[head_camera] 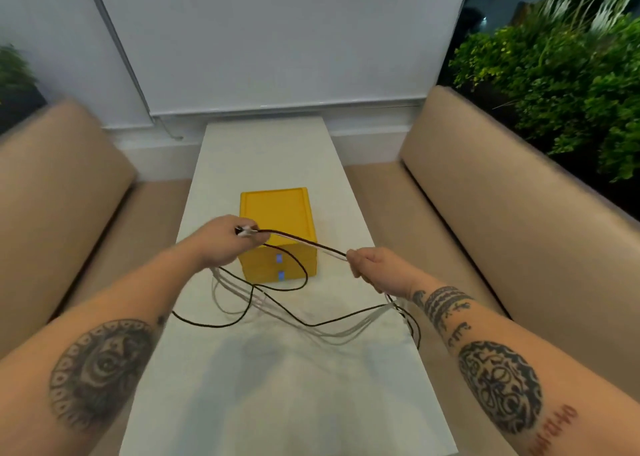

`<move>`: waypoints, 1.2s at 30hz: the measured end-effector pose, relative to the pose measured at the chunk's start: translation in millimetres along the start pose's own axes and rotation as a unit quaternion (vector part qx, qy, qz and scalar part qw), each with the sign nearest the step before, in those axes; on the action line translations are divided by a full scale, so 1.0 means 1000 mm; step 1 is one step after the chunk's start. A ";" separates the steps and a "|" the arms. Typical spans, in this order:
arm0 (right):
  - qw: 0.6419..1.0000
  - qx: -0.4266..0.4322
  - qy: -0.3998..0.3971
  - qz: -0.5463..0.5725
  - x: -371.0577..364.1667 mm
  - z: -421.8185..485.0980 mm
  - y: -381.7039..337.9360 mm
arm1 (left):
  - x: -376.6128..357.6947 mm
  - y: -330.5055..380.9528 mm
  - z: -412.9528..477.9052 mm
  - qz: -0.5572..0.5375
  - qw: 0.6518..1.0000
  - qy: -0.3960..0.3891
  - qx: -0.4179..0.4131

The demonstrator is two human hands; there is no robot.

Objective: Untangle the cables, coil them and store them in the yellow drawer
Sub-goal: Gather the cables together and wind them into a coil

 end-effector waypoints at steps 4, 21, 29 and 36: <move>0.998 -0.038 0.036 -0.037 0.007 -0.015 0.064 | 0.069 -0.025 -0.006 0.056 0.994 0.092 0.030; 0.979 -0.169 -0.074 -0.086 -0.012 -0.017 0.079 | 0.102 -0.067 -0.019 0.044 0.986 0.140 0.082; 0.991 -0.117 -0.071 0.016 -0.028 -0.002 0.029 | 0.010 -0.021 -0.010 0.064 0.997 0.029 0.017; 0.993 -0.017 -0.109 0.041 -0.042 -0.001 -0.032 | -0.044 0.070 -0.025 0.086 0.986 -0.040 -0.137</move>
Point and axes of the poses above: each hand's wrist, its own z-axis towards the middle knuckle, its own x-axis out of the back of the hand, y = z × x, the point moved 10 cm from there along z, towards the middle knuckle, and after that the axes turned 4 degrees about x, right-handed, at the moved point
